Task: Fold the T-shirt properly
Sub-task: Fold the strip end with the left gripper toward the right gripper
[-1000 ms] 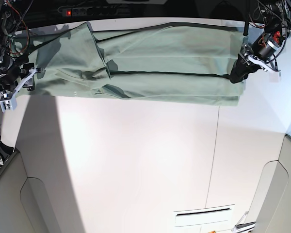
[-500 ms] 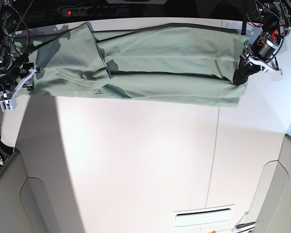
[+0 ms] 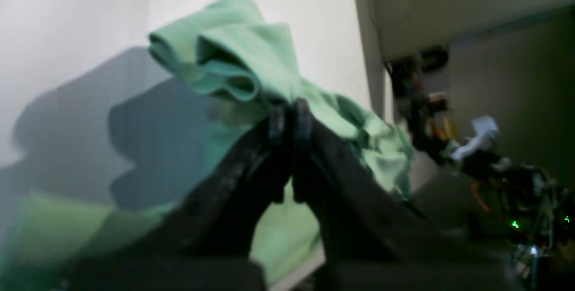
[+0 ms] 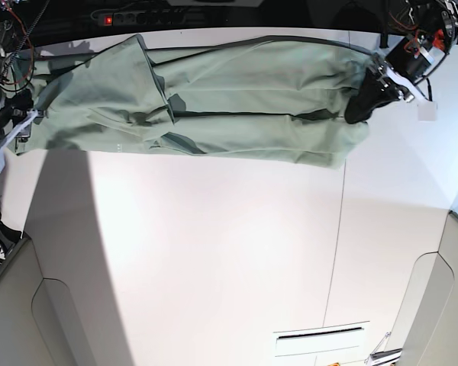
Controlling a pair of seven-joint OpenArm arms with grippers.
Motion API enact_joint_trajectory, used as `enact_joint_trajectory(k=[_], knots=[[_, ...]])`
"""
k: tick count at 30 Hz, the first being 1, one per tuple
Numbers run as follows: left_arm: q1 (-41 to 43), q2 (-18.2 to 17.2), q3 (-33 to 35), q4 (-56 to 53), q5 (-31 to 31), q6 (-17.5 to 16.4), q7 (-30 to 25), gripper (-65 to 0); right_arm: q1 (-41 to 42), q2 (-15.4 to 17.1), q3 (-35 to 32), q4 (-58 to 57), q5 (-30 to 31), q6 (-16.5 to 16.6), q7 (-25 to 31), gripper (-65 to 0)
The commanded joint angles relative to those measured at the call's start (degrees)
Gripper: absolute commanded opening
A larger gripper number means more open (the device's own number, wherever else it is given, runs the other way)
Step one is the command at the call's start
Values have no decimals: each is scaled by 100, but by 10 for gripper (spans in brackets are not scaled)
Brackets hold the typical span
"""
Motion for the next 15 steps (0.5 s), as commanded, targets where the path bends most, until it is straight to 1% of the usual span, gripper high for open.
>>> enact_joint_trajectory(k=[1, 3, 4, 9, 12, 15], knots=[[-59, -37, 138, 186, -192, -56, -118, -650, 44, 96, 61, 87, -15, -31, 111, -353], [-101, -13, 590, 223, -140, -56, -127, -650, 44, 94, 61, 87, -13, -31, 111, -353], [-131, 13, 850, 221, -11, -56, -175, -650, 44, 96, 61, 87, -13, -31, 111, -353], [-479, 243, 2085, 221, 826, -56, -610, -650, 44, 96, 61, 87, -11, -31, 109, -353], [-748, 422, 2656, 221, 1246, -56, -691, -650, 42, 96, 61, 87, -13, -28, 109, -353], [-944, 535, 3132, 219, 1696, -56, -887, -650, 42, 96, 61, 87, 26, -28, 109, -353]])
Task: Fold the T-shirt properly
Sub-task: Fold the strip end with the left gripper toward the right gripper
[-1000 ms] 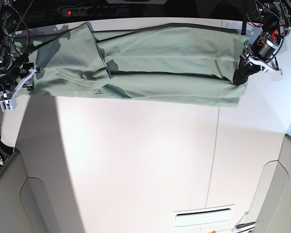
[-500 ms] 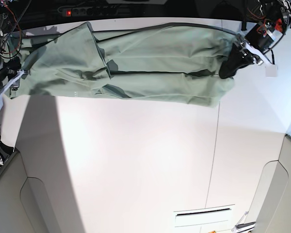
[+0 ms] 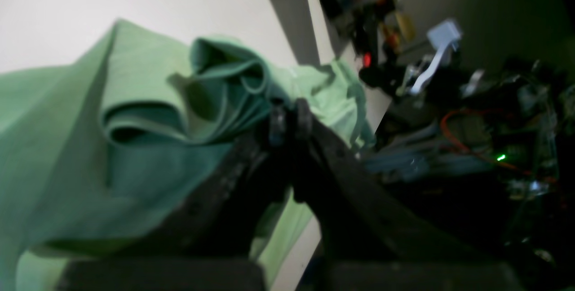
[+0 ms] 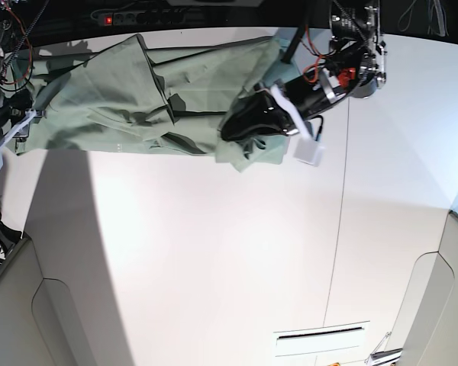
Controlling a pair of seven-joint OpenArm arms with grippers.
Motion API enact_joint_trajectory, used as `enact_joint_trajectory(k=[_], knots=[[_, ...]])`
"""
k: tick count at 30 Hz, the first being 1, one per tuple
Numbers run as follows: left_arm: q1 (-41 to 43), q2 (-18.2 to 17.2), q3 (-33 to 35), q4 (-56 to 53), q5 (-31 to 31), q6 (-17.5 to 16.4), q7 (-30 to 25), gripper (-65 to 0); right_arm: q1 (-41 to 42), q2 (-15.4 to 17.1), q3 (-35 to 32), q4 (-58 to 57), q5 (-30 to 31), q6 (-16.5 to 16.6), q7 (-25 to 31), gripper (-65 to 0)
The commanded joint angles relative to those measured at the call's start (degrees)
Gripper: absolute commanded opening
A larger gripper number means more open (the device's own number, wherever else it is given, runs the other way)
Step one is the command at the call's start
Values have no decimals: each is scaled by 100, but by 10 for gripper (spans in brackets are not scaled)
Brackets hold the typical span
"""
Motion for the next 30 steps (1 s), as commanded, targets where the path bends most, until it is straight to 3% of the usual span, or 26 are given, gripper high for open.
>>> enact_joint_trajectory(k=[1, 7, 13, 14, 16, 18, 22, 27, 30], knots=[[-79, 28, 142, 94, -11, -58, -175, -650, 44, 94, 44, 87, 24, -31, 109, -353], [-205, 109, 769, 92, 573, -58, -413, -650, 44, 94, 44, 87, 22, -31, 109, -353], [-205, 109, 953, 94, 857, -58, -682, -650, 44, 94, 44, 87, 22, -31, 109, -353], [-205, 109, 953, 92, 855, -58, -682, -600, 44, 94, 44, 87, 22, -31, 109, -353], [-205, 109, 953, 94, 835, -58, -684, -440, 44, 94, 44, 87, 22, -31, 109, -353], [-205, 107, 951, 98, 658, -58, -682, -374, 44, 94, 44, 87, 24, -31, 111, -354], [-203, 107, 894, 308, 363, -58, -461, -375, 44, 94, 44, 87, 22, -31, 111, -353], [-155, 48, 476, 828, 402, -58, 487, -375, 44, 96, 44, 87, 22, -31, 109, -353], [39, -35, 48, 883, 704, -58, 514, -375, 44, 94, 44, 87, 22, -31, 109, -353]])
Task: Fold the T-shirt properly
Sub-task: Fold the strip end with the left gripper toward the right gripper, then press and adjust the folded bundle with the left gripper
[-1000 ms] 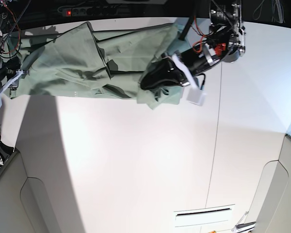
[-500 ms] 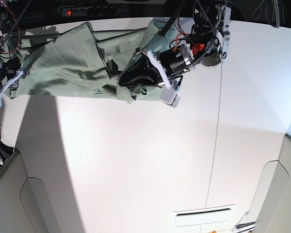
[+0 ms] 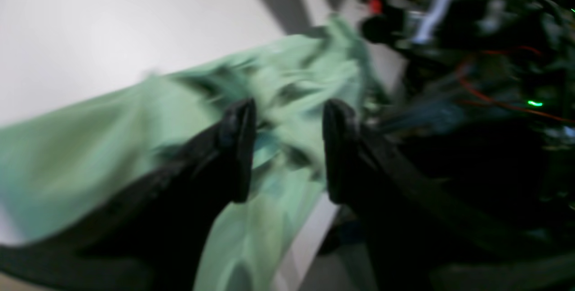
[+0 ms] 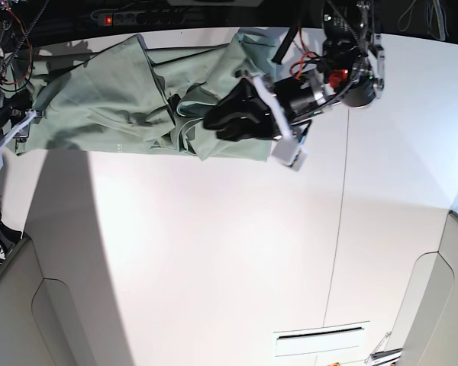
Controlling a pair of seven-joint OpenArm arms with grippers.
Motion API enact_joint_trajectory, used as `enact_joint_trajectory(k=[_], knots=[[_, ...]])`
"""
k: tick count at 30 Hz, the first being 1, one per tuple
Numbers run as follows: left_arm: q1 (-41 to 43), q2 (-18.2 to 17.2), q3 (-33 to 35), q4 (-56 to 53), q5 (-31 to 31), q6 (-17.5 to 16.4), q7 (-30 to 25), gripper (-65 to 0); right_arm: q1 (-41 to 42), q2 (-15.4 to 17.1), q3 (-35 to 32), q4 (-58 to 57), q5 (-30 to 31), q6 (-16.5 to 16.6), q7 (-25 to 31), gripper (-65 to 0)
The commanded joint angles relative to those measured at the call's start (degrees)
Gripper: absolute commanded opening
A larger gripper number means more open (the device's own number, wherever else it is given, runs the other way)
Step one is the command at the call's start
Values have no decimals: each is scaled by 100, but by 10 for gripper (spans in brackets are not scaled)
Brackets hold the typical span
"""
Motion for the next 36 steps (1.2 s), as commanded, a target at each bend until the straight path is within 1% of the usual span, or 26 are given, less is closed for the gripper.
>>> enact_joint_trajectory(k=[1, 3, 5, 7, 12, 17, 21, 24, 26, 28, 30, 33, 36], knots=[[66, -17, -146, 98, 83, -46, -59, -375, 42, 94, 44, 87, 4, -31, 107, -353], [245, -37, -444, 96, 374, 192, -59, -375, 44, 94, 44, 87, 4, -31, 109, -353], [431, -109, -686, 96, 396, 334, -92, -375, 44, 94, 44, 87, 4, -31, 109, -353], [586, -109, -918, 96, 422, 415, -122, -375, 44, 96, 44, 87, 4, -31, 111, -353], [831, -111, -1268, 96, 424, 435, -118, -375, 44, 94, 44, 87, 7, -31, 111, -353], [922, -109, -1259, 59, 409, 439, -94, -375, 44, 96, 44, 87, 7, -31, 111, -353], [920, -107, -1259, -170, 389, 542, -96, -375, 44, 96, 44, 87, 7, -31, 111, -353], [920, -107, -1248, -323, 105, 538, -61, -380, 44, 94, 44, 87, 35, -31, 114, -353], [920, -107, -1250, -326, -79, 529, -42, -416, 44, 96, 44, 87, 133, -31, 111, -353], [920, -107, -1250, -323, -225, 398, -20, -478, 44, 94, 44, 87, 184, -28, 111, -353], [920, -105, -1250, -323, -398, 350, 55, -543, 44, 96, 44, 87, 197, -28, 111, -353], [920, -105, -1250, -321, -682, 136, 168, -650, 44, 96, 44, 87, 197, -28, 111, -353], [920, -107, -1250, -321, -1091, -54, 345, -650, 44, 94, 44, 87, 197, -28, 111, -353]])
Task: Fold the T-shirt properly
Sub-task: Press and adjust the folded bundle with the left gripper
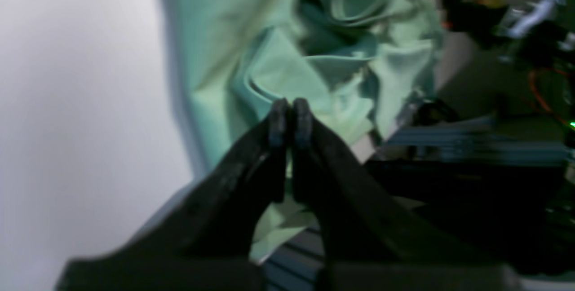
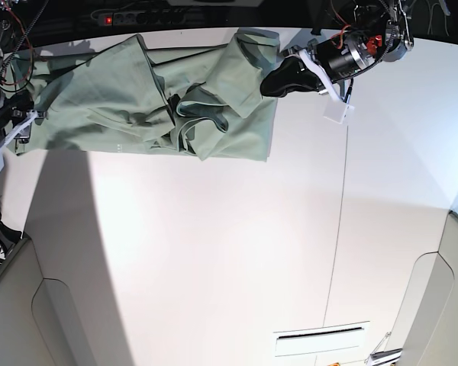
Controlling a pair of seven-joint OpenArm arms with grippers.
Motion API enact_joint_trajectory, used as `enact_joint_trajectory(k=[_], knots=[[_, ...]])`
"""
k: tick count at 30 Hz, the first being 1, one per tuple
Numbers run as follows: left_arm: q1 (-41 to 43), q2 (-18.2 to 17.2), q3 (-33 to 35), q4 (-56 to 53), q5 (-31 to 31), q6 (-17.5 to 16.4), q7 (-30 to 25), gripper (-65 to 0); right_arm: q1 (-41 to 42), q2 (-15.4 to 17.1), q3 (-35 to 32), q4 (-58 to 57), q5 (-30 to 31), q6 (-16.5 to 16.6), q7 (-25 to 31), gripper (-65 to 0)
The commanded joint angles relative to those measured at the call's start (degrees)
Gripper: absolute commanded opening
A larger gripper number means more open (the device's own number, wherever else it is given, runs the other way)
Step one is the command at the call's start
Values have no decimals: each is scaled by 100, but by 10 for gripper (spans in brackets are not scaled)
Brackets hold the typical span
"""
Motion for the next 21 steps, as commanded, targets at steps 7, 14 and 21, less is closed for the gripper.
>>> enact_joint_trajectory(k=[7, 14, 21], knots=[[0, -17, 341, 87, -1425, -97, 584, -650, 46, 94, 44, 87, 22, -28, 114, -353], [-210, -13, 1753, 87, -542, -97, 131, -650, 44, 94, 44, 87, 20, -28, 114, -353], [-592, 2, 2844, 85, 981, -97, -286, -650, 44, 94, 44, 87, 20, -26, 111, -353]])
